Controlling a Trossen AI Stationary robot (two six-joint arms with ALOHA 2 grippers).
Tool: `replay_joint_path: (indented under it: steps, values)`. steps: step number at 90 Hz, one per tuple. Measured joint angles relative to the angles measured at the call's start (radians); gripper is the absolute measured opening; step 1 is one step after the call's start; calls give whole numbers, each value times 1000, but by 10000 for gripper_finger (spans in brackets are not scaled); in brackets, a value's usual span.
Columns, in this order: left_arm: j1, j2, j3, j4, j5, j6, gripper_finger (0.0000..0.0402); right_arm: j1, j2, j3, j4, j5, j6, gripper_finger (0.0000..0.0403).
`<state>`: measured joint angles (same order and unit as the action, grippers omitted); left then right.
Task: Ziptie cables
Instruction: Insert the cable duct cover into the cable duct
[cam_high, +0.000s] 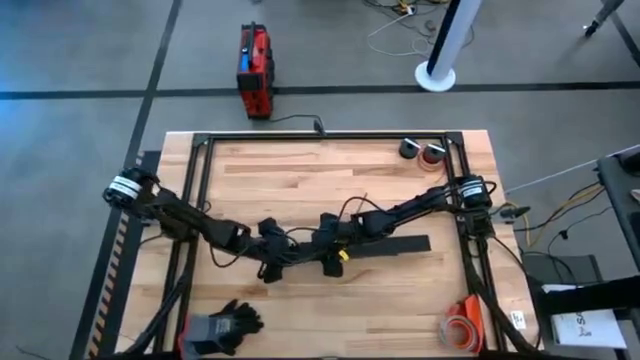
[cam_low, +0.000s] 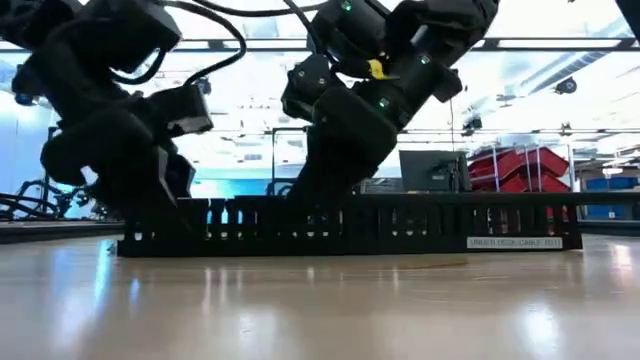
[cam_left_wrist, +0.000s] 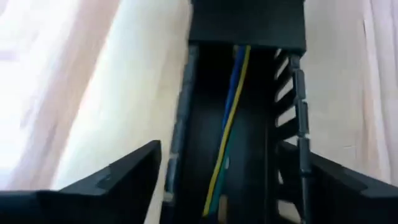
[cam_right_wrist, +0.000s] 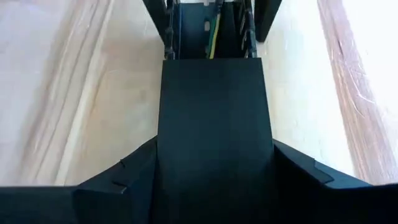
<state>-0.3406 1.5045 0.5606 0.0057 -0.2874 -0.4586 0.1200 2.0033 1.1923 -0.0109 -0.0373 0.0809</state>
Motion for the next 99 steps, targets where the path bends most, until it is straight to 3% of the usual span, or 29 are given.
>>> replay_joint_path:
  steps: [20,43,60,77,99]
  values:
    - [-26,40,-36,19,-30,-86,319,0,-1,-2,-8,0,-2,214]
    - [-26,110,-47,143,-20,-51,215,-2,-1,-11,40,-44,-4,224]
    - [-19,105,-36,171,-21,-10,215,-2,3,-4,61,-68,-26,218]
    - [-5,108,-18,232,-41,4,249,-2,11,23,88,-64,-16,224]
    - [1,115,-21,298,-45,53,216,-5,15,37,47,-58,21,217]
